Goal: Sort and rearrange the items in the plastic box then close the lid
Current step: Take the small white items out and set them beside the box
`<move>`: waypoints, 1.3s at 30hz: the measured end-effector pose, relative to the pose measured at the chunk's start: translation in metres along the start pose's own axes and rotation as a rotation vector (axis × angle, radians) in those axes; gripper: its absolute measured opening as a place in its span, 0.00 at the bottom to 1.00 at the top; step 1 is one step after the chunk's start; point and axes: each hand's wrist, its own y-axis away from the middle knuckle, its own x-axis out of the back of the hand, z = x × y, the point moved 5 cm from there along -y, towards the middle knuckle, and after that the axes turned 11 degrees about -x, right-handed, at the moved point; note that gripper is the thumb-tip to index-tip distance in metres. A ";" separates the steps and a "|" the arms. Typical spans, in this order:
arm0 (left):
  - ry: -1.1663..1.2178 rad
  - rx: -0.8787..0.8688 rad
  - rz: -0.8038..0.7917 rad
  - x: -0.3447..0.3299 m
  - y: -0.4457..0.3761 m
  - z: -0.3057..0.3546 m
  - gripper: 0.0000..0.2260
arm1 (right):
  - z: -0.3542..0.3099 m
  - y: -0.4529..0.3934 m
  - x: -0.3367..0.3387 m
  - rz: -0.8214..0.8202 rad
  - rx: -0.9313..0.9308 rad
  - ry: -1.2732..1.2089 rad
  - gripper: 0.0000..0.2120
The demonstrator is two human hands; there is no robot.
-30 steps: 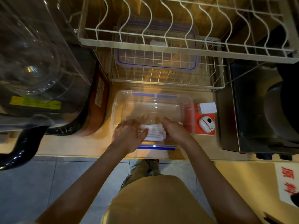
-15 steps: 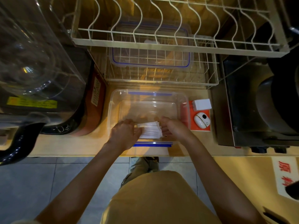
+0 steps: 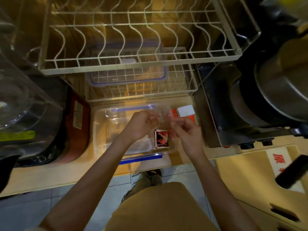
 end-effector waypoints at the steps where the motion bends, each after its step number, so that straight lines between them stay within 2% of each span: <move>1: 0.000 -0.033 0.005 -0.003 -0.008 0.009 0.10 | 0.000 0.000 0.009 0.058 0.017 -0.043 0.08; 7: -0.044 -0.120 -0.044 -0.032 -0.050 0.042 0.12 | 0.020 0.000 0.043 0.384 -0.063 -0.158 0.12; 9: -0.127 -0.136 -0.066 -0.043 -0.062 0.044 0.16 | 0.031 -0.004 0.046 0.434 -0.112 -0.125 0.15; 14: -0.382 -0.214 -0.173 -0.067 -0.085 0.039 0.23 | 0.047 -0.019 0.043 0.395 -0.165 0.149 0.25; 20: -0.534 -0.196 -0.267 -0.083 -0.103 0.033 0.24 | 0.045 -0.027 0.035 0.286 -0.071 0.369 0.25; 25: -0.622 -0.207 -0.270 -0.085 -0.108 0.028 0.20 | 0.043 -0.028 0.034 0.253 -0.019 0.497 0.23; 33: -0.505 -0.166 -0.215 -0.079 -0.109 0.033 0.17 | 0.038 -0.034 0.037 0.219 0.001 0.554 0.23; 36: -0.322 -0.131 -0.093 -0.063 -0.103 0.037 0.12 | 0.033 -0.035 0.043 0.255 -0.010 0.430 0.25; 39: -0.158 -0.080 0.011 -0.042 -0.086 0.044 0.16 | 0.028 -0.035 0.047 0.234 -0.068 0.215 0.27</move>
